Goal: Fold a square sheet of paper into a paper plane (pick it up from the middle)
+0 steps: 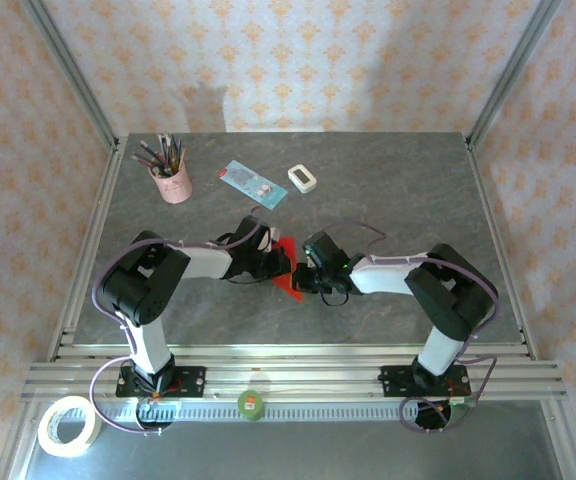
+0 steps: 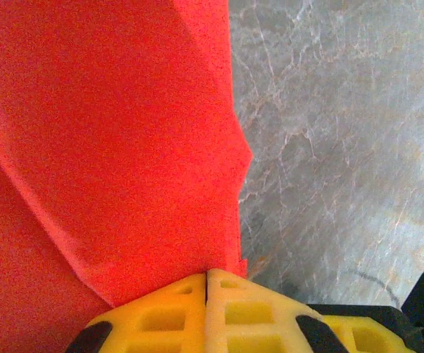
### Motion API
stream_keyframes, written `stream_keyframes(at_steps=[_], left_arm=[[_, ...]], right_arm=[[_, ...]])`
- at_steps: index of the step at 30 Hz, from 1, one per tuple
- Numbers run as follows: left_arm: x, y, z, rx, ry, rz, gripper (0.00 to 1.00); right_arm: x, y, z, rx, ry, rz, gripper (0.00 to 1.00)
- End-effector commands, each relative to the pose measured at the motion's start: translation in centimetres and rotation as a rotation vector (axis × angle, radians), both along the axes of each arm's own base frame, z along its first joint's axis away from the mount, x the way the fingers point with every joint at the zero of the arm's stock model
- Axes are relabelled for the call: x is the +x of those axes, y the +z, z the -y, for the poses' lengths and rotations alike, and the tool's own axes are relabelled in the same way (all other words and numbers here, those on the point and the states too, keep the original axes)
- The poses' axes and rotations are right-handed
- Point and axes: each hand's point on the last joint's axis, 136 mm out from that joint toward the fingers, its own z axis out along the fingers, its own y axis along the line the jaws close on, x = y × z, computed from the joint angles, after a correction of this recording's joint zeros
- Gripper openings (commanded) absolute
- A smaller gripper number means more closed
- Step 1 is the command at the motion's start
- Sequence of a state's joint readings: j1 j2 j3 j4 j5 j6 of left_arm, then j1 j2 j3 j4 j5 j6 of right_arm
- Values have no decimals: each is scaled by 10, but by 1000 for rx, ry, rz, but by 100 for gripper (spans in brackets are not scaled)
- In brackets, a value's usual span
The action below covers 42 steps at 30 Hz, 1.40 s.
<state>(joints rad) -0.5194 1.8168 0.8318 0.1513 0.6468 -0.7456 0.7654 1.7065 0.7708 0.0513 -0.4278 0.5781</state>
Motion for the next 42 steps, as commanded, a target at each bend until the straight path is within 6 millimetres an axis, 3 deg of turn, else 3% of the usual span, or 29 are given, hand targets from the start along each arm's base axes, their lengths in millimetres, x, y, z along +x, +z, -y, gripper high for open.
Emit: stream_keyframes(at_steps=[1, 12, 15, 21, 27, 30, 33, 35, 37, 42], left_arm=[[20, -14, -26, 93, 58, 4, 6], [69, -9, -66, 114, 149, 38, 6], [74, -26, -79, 138, 166, 13, 6], [82, -36, -102, 160, 202, 15, 6], [101, -14, -119, 179, 219, 95, 6], [111, 6, -117, 162, 232, 148, 6], [113, 51, -100, 30, 281, 241, 6], [107, 71, -91, -5, 301, 276, 6], [98, 82, -83, -18, 316, 300, 7], [70, 76, -58, -69, 277, 258, 13]], right_arm=[[-44, -71, 89, -387, -25, -174, 0], [-54, -77, 102, -419, 7, -199, 0], [-55, -78, 103, -419, 6, -204, 0], [-55, -76, 104, -400, -11, -202, 0], [-54, -74, 99, -368, -18, -201, 0], [-52, -72, 95, -344, -19, -201, 0], [-43, -58, 75, -245, -27, -176, 0], [-31, -43, 60, -169, -36, -144, 1], [-18, -25, 42, -86, -47, -105, 3], [12, 27, 11, 96, -74, 6, 12]])
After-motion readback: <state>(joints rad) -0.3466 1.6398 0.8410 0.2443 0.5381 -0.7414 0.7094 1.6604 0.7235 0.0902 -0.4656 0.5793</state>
